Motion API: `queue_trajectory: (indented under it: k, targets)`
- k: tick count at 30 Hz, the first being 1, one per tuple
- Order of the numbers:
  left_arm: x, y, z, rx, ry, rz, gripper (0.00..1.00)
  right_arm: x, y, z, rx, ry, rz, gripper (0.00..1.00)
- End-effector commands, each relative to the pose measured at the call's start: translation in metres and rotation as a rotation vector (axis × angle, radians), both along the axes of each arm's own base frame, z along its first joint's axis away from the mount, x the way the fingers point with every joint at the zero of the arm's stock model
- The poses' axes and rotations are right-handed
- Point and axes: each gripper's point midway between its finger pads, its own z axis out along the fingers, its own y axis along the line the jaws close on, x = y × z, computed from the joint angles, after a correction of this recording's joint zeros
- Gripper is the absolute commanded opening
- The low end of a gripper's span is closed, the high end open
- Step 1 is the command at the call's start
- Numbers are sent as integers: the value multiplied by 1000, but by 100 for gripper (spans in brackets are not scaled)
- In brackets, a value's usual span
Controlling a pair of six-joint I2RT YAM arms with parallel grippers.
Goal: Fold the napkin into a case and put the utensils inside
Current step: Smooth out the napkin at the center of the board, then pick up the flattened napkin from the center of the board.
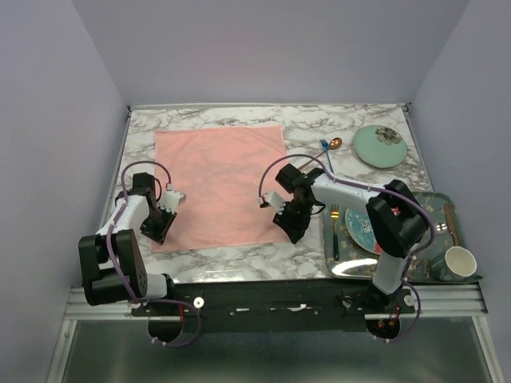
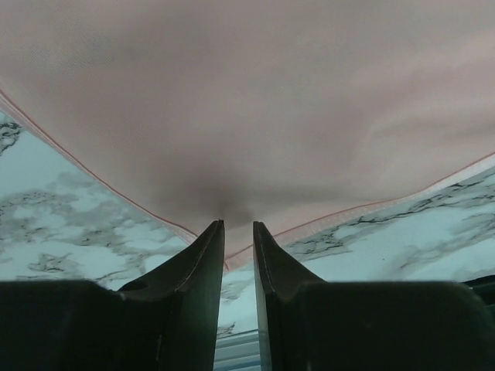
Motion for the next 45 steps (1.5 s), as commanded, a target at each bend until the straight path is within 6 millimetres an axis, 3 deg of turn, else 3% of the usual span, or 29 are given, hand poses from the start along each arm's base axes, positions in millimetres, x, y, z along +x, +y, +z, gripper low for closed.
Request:
queue_trajectory:
  k: [1,6,13,18,22,24,26,27,28,29,30,32,34,35,37,38,39,40,41,42,44,45]
  targets:
    - [-6,23,-19,80,44,19,30,10,-10,-29,-76,-23,-19,42]
    - [-13,40,-25,118,67,27,29,-10,-16,-38,-96,59,-5,39]
    - [-17,45,-22,136,73,-4,30,-52,-2,-19,-31,149,86,39]
    - [-25,42,-16,132,76,-32,30,-57,1,-1,-3,165,123,43]
    - [-20,26,7,45,10,-72,45,-48,13,31,66,122,142,55]
    - [-2,19,36,11,-93,-66,51,-27,26,61,142,72,103,57]
    - [25,10,69,-43,-225,-34,64,-10,34,83,204,54,44,60]
    - [37,8,84,-55,-291,-24,68,18,38,104,260,1,-15,63]
    - [47,4,96,-79,-334,-15,74,32,39,115,288,-17,-54,63]
    - [64,-4,121,-139,-412,23,77,47,42,128,324,-29,-108,64]
    - [80,-5,132,-162,-460,41,79,79,41,146,372,-92,-170,64]
    - [111,-8,165,-219,-561,83,80,114,38,163,402,-150,-279,64]
    - [147,-4,177,-272,-614,181,80,166,33,182,451,-254,-382,64]
    - [165,-2,195,-285,-669,194,80,184,30,183,445,-276,-446,64]
    - [201,3,196,-337,-693,272,80,225,23,192,471,-339,-507,64]
    - [219,8,214,-345,-738,287,80,240,21,193,470,-364,-542,64]
    - [238,12,197,-363,-696,317,80,258,15,195,480,-397,-574,64]
    - [251,15,197,-382,-691,359,78,271,11,192,476,-408,-602,64]
    - [268,21,211,-380,-730,373,78,288,11,188,479,-418,-635,64]
    - [285,27,189,-382,-691,408,77,299,7,183,478,-418,-656,65]
    - [310,38,192,-369,-723,440,76,319,5,174,477,-419,-690,66]
    - [324,43,171,-376,-695,478,76,324,1,171,473,-419,-699,67]
